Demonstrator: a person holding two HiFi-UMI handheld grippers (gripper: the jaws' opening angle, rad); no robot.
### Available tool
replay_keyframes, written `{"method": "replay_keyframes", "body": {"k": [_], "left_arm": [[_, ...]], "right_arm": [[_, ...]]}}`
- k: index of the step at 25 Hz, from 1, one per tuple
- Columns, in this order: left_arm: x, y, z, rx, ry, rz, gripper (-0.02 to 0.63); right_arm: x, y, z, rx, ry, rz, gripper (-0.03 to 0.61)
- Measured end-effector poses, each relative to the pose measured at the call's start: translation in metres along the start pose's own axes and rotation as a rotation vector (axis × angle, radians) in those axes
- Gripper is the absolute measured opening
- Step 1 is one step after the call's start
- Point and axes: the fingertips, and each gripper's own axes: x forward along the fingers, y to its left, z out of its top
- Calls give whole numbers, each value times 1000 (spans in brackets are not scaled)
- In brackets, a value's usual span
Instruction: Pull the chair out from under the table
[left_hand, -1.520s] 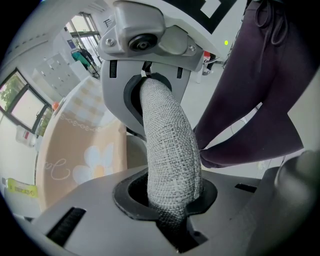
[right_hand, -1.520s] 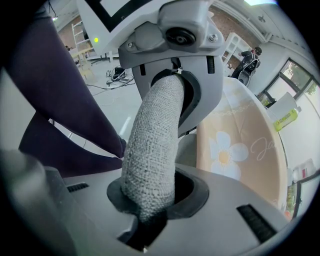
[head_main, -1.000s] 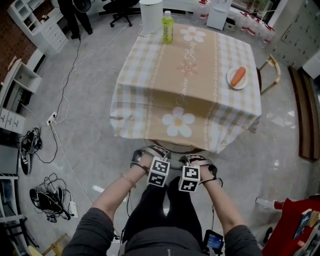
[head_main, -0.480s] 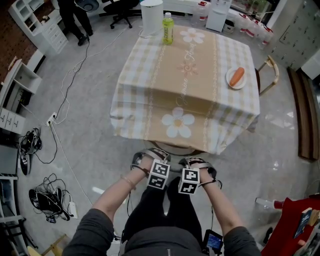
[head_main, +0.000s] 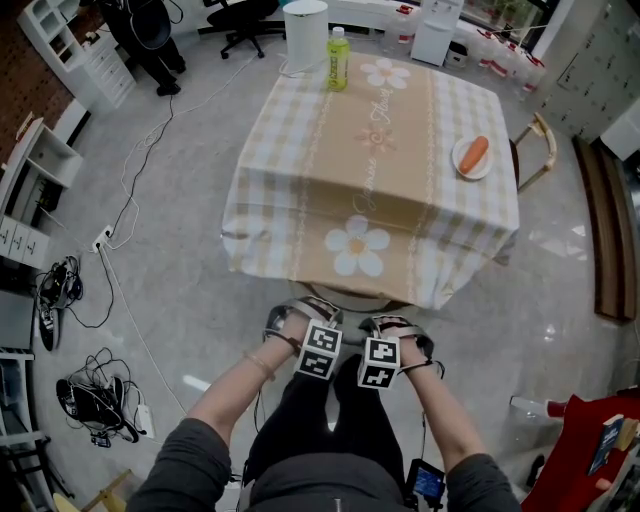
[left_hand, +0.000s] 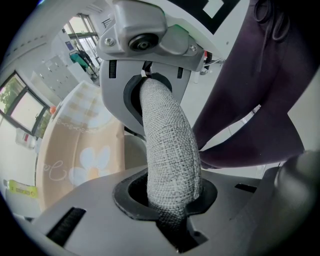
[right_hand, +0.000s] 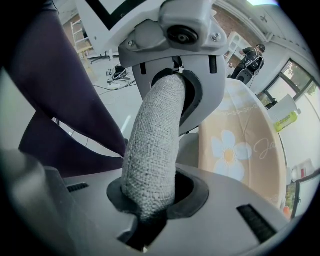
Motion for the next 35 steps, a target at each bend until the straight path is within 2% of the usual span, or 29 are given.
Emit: {"method": "replay_keyframes", "body": {"k": [35], "left_arm": [[-5, -50, 14, 26, -8, -23, 87]], "right_arm": [[-4, 50, 13, 19, 16, -9, 71]]}}
